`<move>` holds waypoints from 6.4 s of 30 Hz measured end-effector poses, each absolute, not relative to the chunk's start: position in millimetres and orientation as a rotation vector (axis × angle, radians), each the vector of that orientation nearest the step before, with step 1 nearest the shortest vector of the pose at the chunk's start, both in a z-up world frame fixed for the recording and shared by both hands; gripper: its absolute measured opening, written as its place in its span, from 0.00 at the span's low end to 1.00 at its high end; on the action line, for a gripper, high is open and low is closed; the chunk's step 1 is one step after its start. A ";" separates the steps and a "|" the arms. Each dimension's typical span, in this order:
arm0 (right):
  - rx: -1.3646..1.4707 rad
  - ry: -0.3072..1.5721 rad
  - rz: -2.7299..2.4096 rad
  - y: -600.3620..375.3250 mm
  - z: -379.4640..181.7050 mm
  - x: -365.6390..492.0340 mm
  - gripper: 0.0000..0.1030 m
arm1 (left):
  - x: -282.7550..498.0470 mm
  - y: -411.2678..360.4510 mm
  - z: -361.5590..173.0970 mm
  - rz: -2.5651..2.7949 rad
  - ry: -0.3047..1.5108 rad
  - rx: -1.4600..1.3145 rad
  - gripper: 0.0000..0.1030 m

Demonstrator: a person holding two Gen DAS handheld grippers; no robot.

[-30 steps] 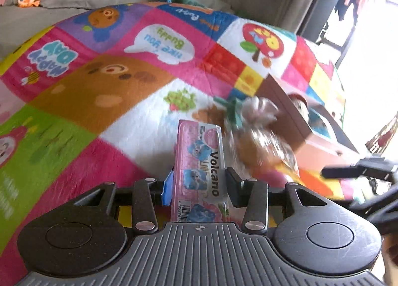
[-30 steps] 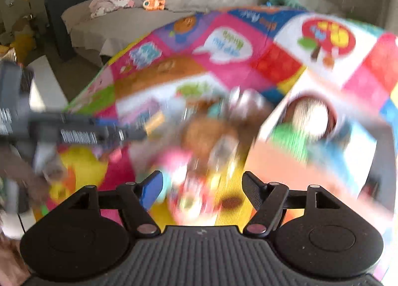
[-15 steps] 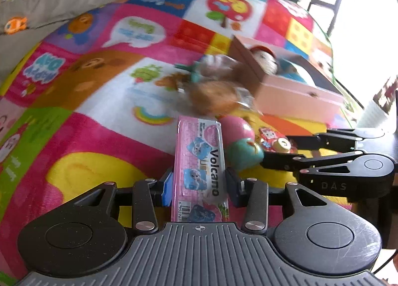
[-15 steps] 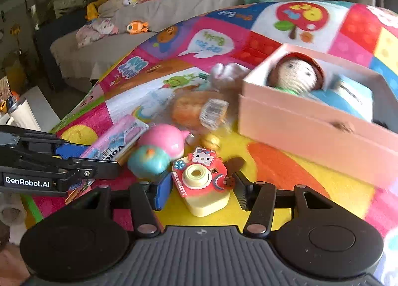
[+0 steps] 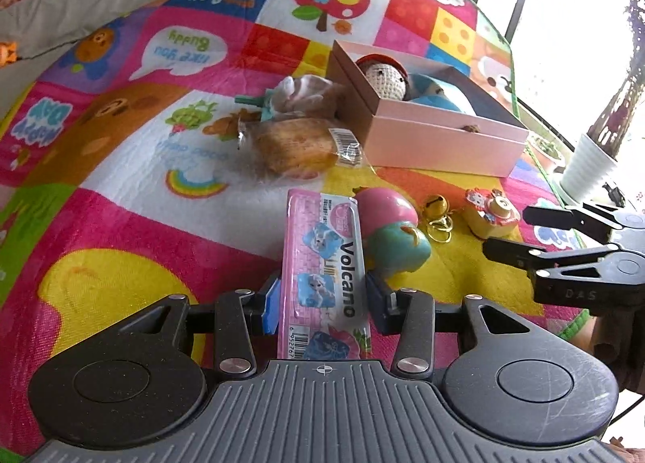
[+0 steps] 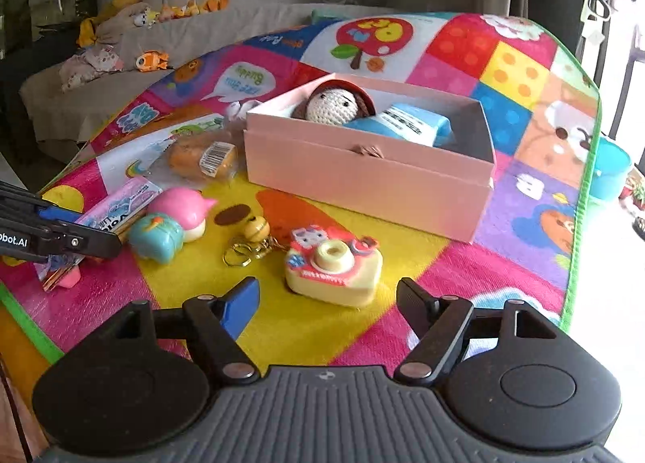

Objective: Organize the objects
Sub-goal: 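Grasp the pink Hello Kitty toy with the right tool, then lower the pink Volcano package into the pink box and open the left tool, then lower the Hello Kitty toy into the box with right tool while left moves toward the bread, then grasp the packaged bread bun with the left tool and lift it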

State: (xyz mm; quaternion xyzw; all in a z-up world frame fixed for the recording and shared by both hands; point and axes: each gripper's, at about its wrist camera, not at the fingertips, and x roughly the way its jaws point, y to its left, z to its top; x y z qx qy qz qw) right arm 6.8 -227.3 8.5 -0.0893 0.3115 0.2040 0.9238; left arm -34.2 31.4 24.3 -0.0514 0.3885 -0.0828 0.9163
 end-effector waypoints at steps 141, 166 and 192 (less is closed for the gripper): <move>0.026 0.563 0.378 -222.7 9.4 -6.1 1.00 | 60.7 21.0 52.6 -0.429 0.672 0.430 0.44; 0.069 0.594 0.377 -227.4 8.3 -0.9 1.00 | 9.1 32.5 45.8 -0.419 0.902 0.313 0.49; 0.107 0.622 0.361 -232.4 6.1 3.8 1.00 | -24.1 -13.8 9.7 -0.470 0.889 0.246 0.98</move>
